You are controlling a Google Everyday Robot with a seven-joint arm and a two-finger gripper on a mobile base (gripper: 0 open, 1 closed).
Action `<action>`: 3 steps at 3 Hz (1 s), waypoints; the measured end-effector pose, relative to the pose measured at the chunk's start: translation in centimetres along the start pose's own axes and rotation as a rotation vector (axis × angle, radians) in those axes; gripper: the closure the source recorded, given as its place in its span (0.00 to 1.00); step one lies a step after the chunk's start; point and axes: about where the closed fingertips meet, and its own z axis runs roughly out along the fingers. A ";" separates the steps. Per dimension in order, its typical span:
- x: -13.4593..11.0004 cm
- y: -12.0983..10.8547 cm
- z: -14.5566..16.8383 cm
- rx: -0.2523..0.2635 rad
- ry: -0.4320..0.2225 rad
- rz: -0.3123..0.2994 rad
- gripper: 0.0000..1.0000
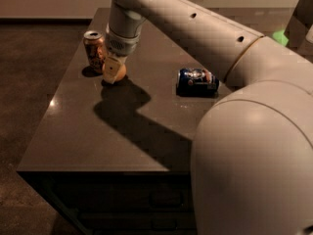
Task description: Move orange near orange can
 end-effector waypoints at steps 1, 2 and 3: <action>-0.1 -0.1 0.2 -0.006 -0.011 -0.007 0.46; -0.1 -0.2 0.8 -0.016 -0.012 -0.018 0.21; 0.2 -0.2 1.1 -0.017 -0.010 -0.024 0.00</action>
Offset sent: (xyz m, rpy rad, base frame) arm 0.0069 0.0025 -0.0071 0.0110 0.0067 0.0381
